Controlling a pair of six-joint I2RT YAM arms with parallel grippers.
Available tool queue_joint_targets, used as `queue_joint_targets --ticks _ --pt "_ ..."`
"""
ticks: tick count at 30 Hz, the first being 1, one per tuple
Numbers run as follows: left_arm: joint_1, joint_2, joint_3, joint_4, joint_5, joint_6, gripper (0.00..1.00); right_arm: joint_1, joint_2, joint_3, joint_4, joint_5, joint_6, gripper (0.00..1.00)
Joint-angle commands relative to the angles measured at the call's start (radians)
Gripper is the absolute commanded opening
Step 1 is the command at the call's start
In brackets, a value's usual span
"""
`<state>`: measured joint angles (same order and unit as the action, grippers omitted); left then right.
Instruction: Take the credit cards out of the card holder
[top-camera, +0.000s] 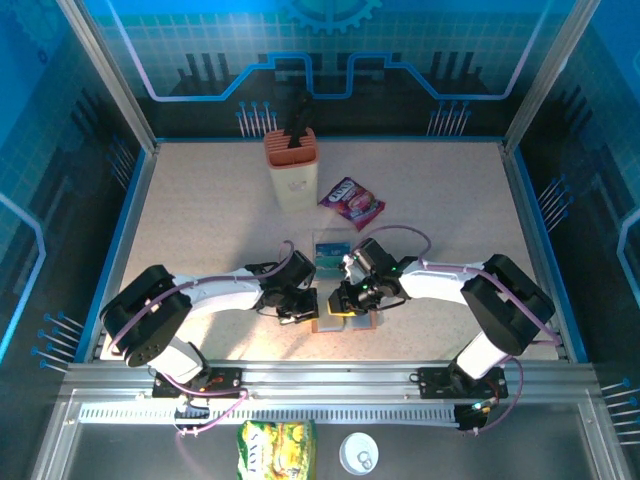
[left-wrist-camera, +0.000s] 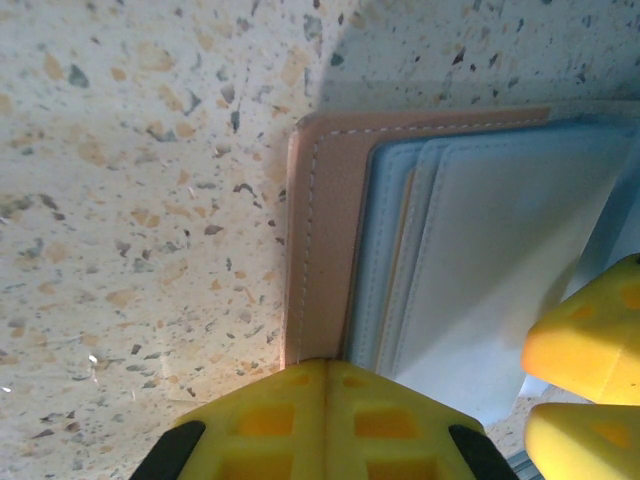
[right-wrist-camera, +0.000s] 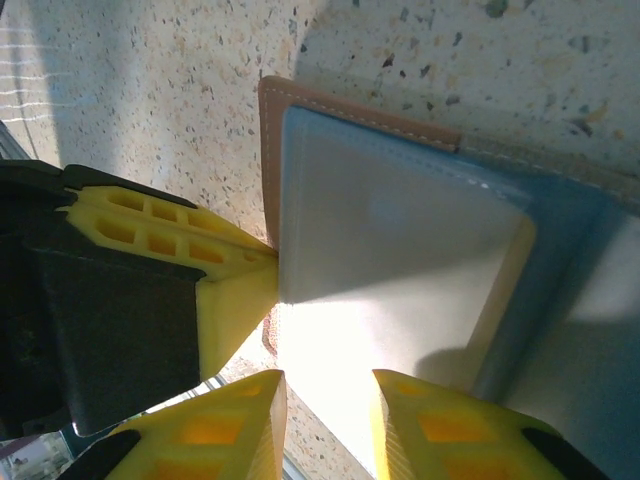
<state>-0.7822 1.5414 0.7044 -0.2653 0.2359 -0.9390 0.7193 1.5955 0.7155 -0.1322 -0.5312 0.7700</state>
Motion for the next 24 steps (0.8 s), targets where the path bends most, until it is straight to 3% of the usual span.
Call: queue_joint_targets --ticks 1,5,10,24 --pt "0.007 -0.013 0.005 -0.067 -0.033 0.017 0.00 0.006 0.002 0.004 0.010 -0.014 0.006 0.28" --pt "0.007 -0.003 0.006 -0.042 -0.011 0.004 0.00 0.011 -0.005 -0.052 0.178 -0.089 0.107 0.28" --pt "0.002 -0.026 0.001 -0.055 0.003 -0.014 0.00 0.012 -0.051 -0.008 -0.017 -0.019 0.010 0.28" --pt "0.002 0.009 0.043 -0.075 -0.026 0.015 0.00 0.015 -0.062 0.033 -0.104 -0.007 -0.033 0.28"
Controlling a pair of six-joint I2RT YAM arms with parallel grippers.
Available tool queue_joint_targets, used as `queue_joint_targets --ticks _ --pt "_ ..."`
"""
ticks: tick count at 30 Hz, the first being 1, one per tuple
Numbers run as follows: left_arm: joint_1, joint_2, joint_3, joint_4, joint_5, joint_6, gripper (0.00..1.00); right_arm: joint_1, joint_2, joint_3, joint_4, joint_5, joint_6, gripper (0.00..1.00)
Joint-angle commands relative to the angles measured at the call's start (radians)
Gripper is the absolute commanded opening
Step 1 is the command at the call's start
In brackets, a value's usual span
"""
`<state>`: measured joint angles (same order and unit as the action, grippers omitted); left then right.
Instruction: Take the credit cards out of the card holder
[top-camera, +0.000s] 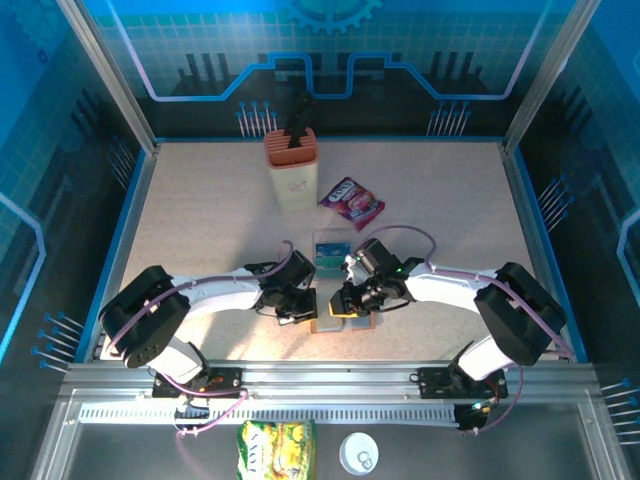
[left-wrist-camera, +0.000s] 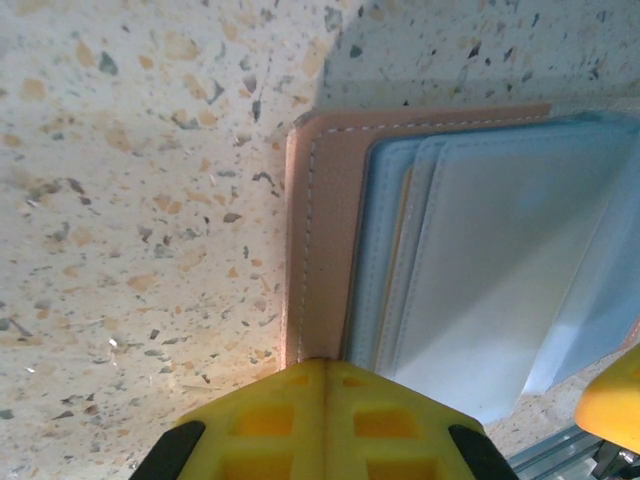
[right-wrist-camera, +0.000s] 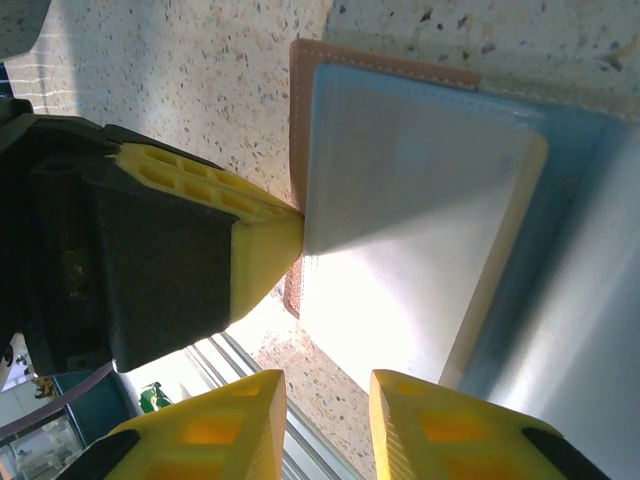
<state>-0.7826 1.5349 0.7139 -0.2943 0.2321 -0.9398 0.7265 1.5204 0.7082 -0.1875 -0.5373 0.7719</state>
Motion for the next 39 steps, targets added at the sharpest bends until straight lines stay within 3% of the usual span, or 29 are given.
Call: queue_joint_targets --ticks 1,22,32,39 --pt "0.003 0.014 0.029 -0.044 -0.023 0.014 0.00 0.010 0.020 0.042 -0.047 -0.002 -0.035 0.28" --pt "0.005 -0.011 -0.035 -0.026 -0.037 -0.010 0.00 0.019 0.024 0.028 -0.025 0.008 -0.031 0.28" --pt "0.009 -0.007 -0.002 -0.086 -0.076 0.020 0.00 0.024 0.161 0.121 -0.006 -0.022 -0.059 0.28" --pt "0.017 -0.004 0.000 -0.101 -0.076 0.029 0.00 0.019 0.152 0.112 -0.089 0.057 -0.095 0.28"
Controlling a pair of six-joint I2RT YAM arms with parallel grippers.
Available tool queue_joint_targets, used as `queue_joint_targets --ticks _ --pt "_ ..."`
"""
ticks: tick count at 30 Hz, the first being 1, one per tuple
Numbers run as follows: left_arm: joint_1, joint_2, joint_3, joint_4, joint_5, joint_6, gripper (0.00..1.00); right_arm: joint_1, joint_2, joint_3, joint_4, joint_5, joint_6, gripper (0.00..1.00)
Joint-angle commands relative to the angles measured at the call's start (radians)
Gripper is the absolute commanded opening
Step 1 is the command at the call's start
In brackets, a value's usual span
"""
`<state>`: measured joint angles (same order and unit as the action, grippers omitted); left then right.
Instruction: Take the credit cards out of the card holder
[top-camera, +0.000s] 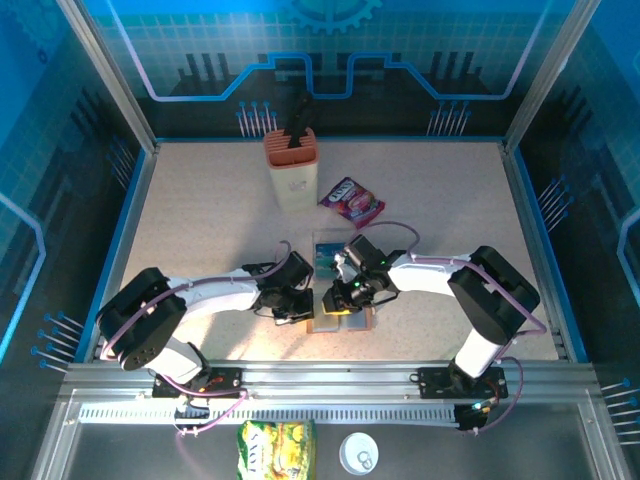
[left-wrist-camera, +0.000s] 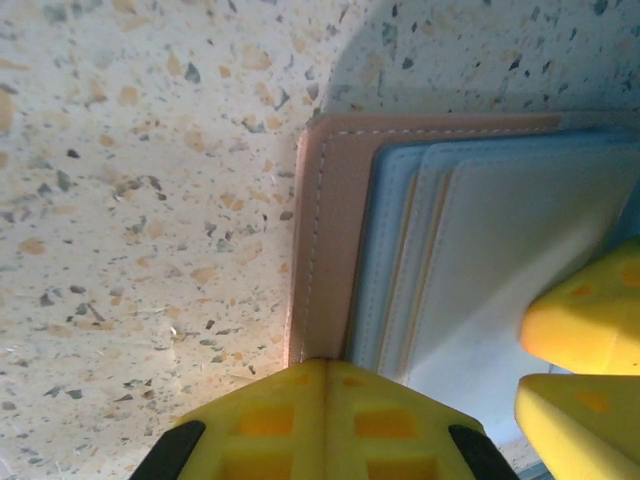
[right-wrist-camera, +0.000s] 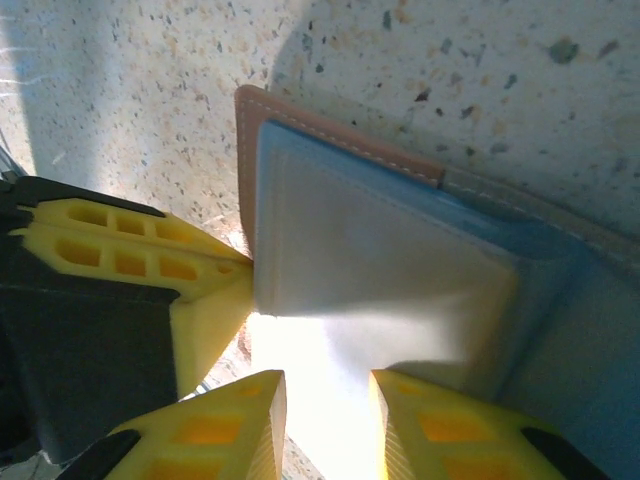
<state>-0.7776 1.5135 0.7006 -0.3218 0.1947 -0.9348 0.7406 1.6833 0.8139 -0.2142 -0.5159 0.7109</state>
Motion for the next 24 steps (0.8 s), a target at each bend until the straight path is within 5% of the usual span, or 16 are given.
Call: queue_joint_targets --ticks 1,24 --pt "0.014 0.019 0.014 -0.073 -0.038 0.026 0.00 0.002 -0.019 -0.003 -0.060 0.035 -0.034 0.28" --pt "0.015 -0.090 0.102 -0.179 -0.082 0.034 0.00 -0.063 -0.059 -0.205 0.260 -0.132 0.051 0.28"
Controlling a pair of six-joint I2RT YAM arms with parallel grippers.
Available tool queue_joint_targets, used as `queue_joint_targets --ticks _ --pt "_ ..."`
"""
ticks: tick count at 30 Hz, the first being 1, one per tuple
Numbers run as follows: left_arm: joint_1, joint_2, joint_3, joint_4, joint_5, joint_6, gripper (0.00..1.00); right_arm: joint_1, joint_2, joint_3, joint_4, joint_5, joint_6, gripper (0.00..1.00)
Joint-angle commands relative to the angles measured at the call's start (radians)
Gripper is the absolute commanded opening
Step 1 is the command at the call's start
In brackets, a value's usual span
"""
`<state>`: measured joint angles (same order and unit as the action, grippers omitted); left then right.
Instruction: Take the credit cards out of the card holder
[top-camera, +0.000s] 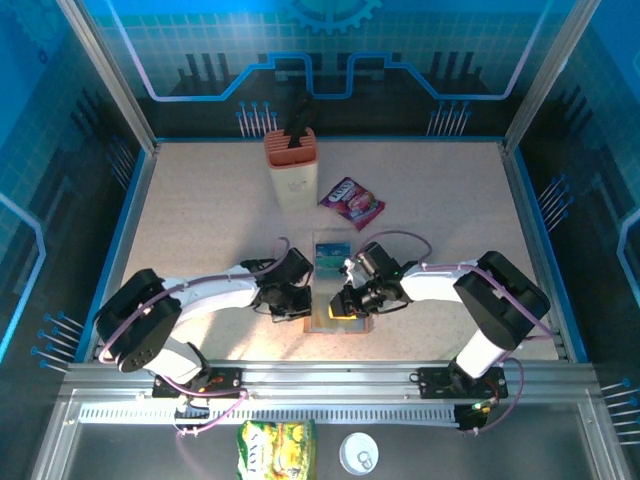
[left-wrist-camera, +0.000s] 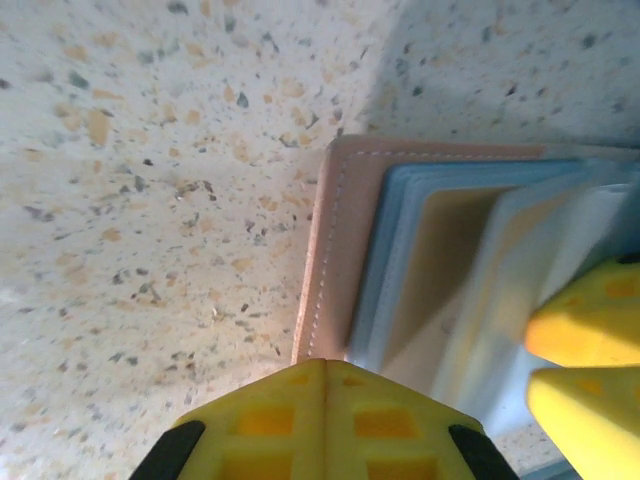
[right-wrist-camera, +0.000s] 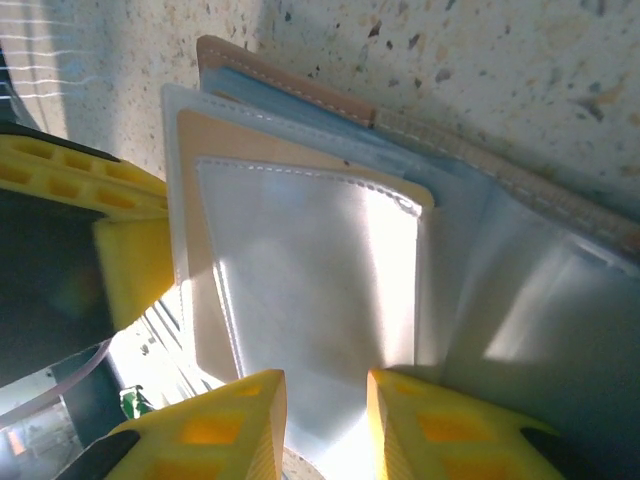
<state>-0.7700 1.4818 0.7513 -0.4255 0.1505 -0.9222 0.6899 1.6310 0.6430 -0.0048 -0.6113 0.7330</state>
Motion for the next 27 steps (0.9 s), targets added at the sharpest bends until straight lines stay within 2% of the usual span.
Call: queue_joint_targets --ticks 1,5,12,27 --pt "0.007 -0.070 0.061 -0.083 -0.041 0.021 0.00 -0.013 -0.008 -0.038 0.056 -0.038 0.032 0.28" --pt "0.003 -0.095 0.087 -0.075 -0.013 0.004 0.04 -0.019 -0.002 -0.051 0.081 -0.056 0.037 0.28" --pt "-0.039 -0.018 0.072 0.089 0.075 -0.069 0.17 -0.037 0.003 -0.078 0.132 -0.092 0.047 0.28" --pt "-0.039 0.017 -0.069 0.239 0.060 -0.156 0.26 -0.076 0.045 -0.138 0.251 -0.159 0.088 0.28"
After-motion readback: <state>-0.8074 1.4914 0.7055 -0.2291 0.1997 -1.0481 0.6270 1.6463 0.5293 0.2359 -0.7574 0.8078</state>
